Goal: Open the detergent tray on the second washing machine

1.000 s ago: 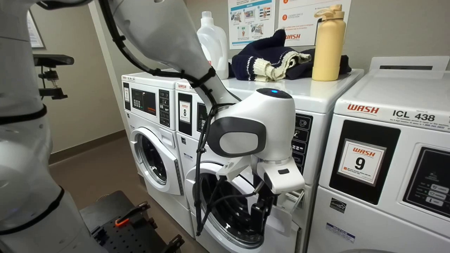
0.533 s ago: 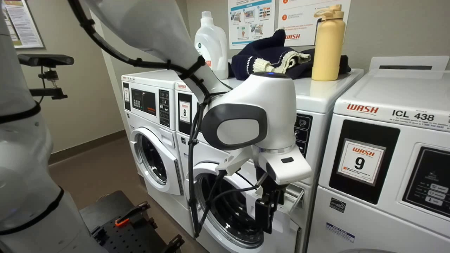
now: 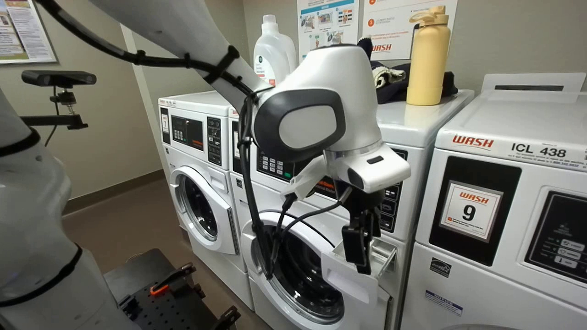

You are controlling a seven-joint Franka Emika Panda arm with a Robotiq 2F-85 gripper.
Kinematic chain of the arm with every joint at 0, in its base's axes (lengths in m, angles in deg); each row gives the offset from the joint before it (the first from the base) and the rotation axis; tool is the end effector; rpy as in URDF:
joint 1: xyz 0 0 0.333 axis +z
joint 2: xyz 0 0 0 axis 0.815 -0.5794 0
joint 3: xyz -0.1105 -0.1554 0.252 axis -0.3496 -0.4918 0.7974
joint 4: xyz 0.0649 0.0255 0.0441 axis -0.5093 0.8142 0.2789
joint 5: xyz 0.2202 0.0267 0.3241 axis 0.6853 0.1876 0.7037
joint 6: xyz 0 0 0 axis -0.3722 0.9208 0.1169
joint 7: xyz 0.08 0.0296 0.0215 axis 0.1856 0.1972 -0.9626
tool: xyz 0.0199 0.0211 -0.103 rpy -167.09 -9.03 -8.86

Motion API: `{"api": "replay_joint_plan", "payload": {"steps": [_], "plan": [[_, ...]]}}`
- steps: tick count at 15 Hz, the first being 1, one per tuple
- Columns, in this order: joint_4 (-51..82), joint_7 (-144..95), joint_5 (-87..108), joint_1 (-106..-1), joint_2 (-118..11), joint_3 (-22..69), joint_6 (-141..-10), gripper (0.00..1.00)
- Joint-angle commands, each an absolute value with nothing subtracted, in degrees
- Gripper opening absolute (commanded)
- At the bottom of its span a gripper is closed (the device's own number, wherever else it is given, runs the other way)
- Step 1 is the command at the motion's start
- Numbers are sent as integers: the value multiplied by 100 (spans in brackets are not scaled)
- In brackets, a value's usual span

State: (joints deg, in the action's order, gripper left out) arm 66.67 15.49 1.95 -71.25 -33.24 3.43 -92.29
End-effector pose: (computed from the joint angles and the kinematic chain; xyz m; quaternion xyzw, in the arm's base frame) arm 0.3679 -0.3093 0.3255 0.7850 -0.6096 0.1025 0.0404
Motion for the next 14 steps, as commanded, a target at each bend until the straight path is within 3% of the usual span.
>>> {"api": "replay_joint_plan", "payload": {"steps": [1,14], "plan": [[6860,1775,-293,-7372,-2565,803,-8866,100],[6574,1240,-110,-7371,-1153,1985,-6802,100]]}}
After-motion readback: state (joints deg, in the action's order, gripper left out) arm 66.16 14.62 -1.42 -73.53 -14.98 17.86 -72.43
